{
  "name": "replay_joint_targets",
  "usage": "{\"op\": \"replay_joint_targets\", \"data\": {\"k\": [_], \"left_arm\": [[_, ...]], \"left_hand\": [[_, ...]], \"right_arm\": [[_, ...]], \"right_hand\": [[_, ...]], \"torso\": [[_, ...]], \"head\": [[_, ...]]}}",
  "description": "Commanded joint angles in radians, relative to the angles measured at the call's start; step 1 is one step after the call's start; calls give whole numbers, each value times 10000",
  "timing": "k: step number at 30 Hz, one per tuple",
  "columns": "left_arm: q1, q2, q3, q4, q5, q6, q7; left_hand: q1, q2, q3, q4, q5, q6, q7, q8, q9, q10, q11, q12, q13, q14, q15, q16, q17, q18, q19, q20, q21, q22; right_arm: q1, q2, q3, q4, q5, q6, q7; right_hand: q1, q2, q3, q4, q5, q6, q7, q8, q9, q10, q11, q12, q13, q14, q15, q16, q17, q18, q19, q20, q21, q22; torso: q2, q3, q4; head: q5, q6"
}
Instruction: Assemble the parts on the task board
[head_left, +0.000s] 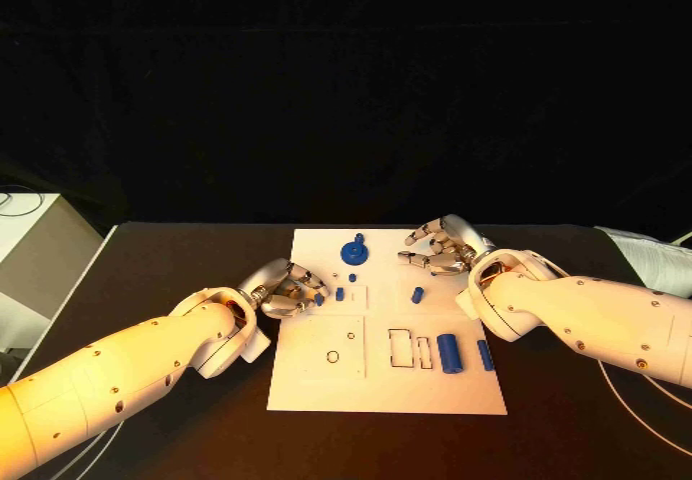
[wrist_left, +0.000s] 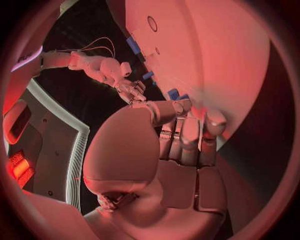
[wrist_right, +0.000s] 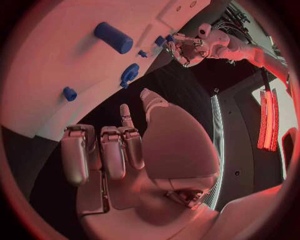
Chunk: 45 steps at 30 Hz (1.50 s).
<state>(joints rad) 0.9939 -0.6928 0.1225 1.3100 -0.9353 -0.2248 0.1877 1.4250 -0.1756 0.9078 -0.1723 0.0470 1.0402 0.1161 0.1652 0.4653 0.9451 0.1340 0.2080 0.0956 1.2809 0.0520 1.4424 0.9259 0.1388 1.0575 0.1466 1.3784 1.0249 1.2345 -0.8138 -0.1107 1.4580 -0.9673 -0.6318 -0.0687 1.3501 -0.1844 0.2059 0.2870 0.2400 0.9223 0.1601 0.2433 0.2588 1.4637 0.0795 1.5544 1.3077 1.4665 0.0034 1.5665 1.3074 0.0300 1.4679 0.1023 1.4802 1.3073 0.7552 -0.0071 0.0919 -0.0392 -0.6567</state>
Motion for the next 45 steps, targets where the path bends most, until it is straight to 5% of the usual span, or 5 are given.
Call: {"op": "replay_joint_targets", "data": {"k": [1, 18, 26, 32, 45], "left_arm": [[-46, 14, -35, 17, 15, 258, -70], [-46, 2, -33, -1, 21, 226, -59], [-47, -17, 15, 53, 170, -7, 118], [-47, -116, 257, 256, 334, -186, 289], [-24, -785, 1258, 1178, 353, 884, -569]], "left_hand": [[-84, 23, -51, 4, 24, 54, 1, 46, -1, 81, -1, 29, 2, -66, 9, -44, -19, 60, -69, 3, -48, -11], [-92, 47, -43, 14, 25, 112, -20, 92, 5, 126, -7, 62, -27, -72, 5, -54, -51, 66, -74, -4, -82, -64], [48, -89, -13, -224, 27, -687, 95, -360, -256, -290, -25, -86, -240, -86, -93, -87, -177, 186, -446, -93, -306, -624], [202, -134, -340, -395, 30, -1316, 41, -780, -569, -1035, -190, -237, -315, -143, -413, -176, -381, 340, -1021, -395, -764, -1452], [414, -227, -570, -596, 44, -1438, 137, -882, -745, -1436, -257, -144, -287, -558, -499, -499, -1127, 459, -1549, -504, -1216, -2180]], "right_arm": [[-7, -2, 2, 6, -73, 125, 88], [-10, 1, 2, 4, -73, 118, 90], [-12, -1, 2, 7, -73, 109, 95], [-23, -2, 2, 7, -73, 109, 100], [-38, -23, 1, 4, -70, 106, 89]], "right_hand": [[-107, -3, 52, -6, 29, -32, -62, 20, 10, 919, -79, 8, 2503, 1043, -72, 43, 2634, -38, 647, -60, -65, 1822], [-107, -3, 52, -6, 29, -32, -62, 20, 10, 919, -79, 8, 2503, 1043, -72, 43, 2634, -38, 647, -60, -65, 1822], [-107, -3, 52, -6, 29, -32, -62, 20, 10, 919, -79, 8, 2503, 1043, -72, 43, 2634, -38, 647, -60, -65, 1822], [-107, -3, 52, -6, 29, -32, -62, 20, 10, 919, -79, 8, 2503, 1043, -72, 43, 2634, -38, 647, -60, -65, 1822], [-107, -3, 52, -6, 29, -32, -62, 20, 10, 919, -79, 8, 2503, 1043, -72, 43, 2634, -38, 647, -60, -65, 1822]], "torso": [[-1, 1, -4], [-1, -1, 2], [0, -1, -3], [-14, 5, -6], [-16, 15, 1]], "head": [[6, 3], [7, 3], [4, 20], [10, 37], [4, 41]]}}
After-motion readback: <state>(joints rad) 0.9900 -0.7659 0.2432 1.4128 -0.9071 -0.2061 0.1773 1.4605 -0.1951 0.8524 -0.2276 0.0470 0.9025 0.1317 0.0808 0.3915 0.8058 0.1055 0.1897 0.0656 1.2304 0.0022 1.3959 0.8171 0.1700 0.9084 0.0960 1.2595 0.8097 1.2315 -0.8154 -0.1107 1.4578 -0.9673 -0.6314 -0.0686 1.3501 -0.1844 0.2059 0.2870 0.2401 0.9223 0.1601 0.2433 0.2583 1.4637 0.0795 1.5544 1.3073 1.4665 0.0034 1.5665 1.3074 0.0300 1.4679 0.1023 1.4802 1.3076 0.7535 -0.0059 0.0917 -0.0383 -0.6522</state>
